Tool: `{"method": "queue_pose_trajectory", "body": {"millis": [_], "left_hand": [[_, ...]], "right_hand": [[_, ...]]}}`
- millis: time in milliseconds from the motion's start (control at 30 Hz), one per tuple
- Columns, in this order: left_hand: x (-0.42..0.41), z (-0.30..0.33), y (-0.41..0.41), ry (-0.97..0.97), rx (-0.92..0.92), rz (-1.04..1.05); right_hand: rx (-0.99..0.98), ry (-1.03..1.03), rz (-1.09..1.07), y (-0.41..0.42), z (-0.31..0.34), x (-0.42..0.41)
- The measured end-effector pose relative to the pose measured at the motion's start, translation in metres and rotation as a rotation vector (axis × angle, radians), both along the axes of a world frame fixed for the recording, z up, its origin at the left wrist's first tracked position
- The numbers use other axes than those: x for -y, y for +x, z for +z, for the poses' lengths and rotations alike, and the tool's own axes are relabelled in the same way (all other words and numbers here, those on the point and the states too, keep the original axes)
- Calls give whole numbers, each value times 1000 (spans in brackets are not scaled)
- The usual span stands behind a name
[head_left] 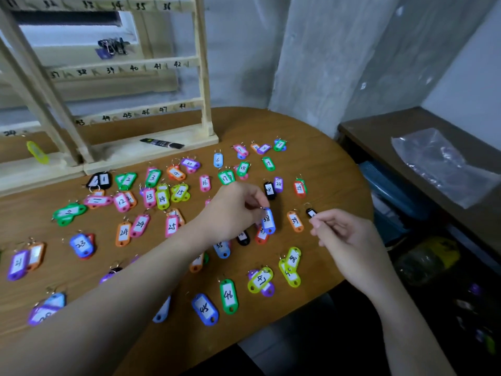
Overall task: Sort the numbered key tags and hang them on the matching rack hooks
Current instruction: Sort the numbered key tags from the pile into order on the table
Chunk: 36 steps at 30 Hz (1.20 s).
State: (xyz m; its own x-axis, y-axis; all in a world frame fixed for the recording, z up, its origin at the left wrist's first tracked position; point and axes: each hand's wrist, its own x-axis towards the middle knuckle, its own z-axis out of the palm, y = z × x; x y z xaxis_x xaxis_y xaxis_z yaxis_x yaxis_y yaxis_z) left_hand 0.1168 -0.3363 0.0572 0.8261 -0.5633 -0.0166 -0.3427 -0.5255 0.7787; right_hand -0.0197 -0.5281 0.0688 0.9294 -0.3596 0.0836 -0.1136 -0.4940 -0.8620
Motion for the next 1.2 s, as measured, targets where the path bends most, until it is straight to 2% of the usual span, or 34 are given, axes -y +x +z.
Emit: {"method": "queue_pose_trajectory", "body": {"millis": [100,267,500,667,833,1033,1200], "left_hand": [[19,-1,2,-20,-11,-12],[40,-9,7,51,23,-44],[40,-10,9,298,306,-127],[10,3,18,290,335,-77],[-85,18,31,298,404,78],[-265,7,16,295,255,434],[-404,-2,-26,349,188,688]], "right_hand": [[-11,4,-24,-1,0,6],[-31,-23,-16,-5,4,14],[-55,-12,-7,-2,3,12],[-44,-10,78,10,11,1],[-10,-66,217,44,23,-35],[39,-19,423,94,21,-127],[36,-34,653,127,7,-245]]}}
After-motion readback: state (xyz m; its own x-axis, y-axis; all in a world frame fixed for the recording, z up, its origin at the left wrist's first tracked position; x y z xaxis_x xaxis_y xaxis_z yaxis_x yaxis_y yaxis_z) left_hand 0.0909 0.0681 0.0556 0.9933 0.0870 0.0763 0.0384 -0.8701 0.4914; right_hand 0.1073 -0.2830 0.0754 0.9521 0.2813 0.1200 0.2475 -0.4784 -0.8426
